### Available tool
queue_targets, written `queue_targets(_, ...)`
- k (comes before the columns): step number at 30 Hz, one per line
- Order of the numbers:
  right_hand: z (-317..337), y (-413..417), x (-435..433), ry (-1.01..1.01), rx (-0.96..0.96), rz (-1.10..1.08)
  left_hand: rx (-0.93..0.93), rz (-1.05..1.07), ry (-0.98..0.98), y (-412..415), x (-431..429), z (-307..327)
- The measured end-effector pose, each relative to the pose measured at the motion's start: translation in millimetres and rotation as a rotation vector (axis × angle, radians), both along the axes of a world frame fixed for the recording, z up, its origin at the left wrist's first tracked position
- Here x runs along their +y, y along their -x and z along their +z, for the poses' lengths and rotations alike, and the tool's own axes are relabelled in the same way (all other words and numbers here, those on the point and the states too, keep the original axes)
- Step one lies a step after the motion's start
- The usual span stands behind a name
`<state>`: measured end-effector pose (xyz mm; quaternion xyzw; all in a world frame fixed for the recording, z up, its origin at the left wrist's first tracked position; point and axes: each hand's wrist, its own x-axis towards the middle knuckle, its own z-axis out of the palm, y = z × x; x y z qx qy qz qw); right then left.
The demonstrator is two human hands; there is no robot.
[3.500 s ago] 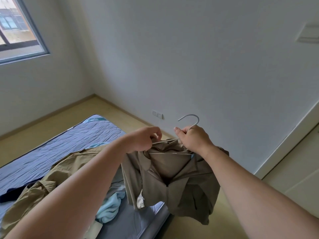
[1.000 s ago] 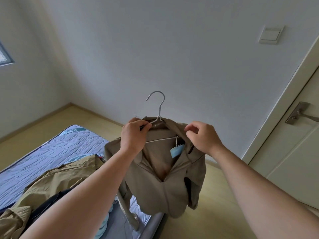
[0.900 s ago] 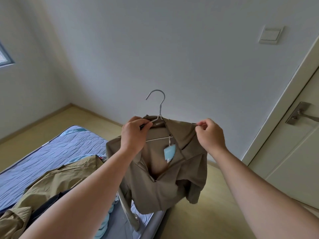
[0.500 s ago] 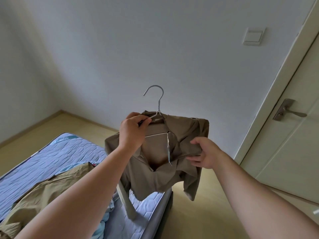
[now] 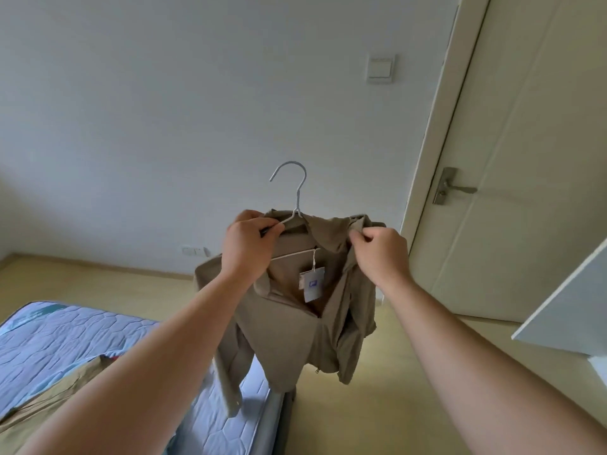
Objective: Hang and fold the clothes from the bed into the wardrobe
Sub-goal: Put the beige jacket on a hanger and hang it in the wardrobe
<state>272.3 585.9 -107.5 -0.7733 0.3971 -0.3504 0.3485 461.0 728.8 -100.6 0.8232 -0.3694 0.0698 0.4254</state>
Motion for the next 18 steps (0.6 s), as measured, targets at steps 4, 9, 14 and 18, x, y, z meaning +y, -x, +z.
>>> queue_targets(4,10.3,27.5,4.7,-0.536,-0.04,0.516,-0.036,-0.11,0.007,23.9,-34.6,-0.1)
queue_targets(9,-4.4,74.9,-19.4,-0.508,-0.043,0.148,0.061,-0.229,0.025,54.2,-77.9,-5.1)
queue_targets(14,-9.6,110.6,-51.4,-0.548,-0.157,-0.045,0.076,-0.35,0.009,92.7,-113.8,-15.7)
queue_targets(18,-0.9,122.5,-76.5,-0.472,-0.097,-0.139,0.088,-0.404,-0.031,118.7,-141.8,-16.7)
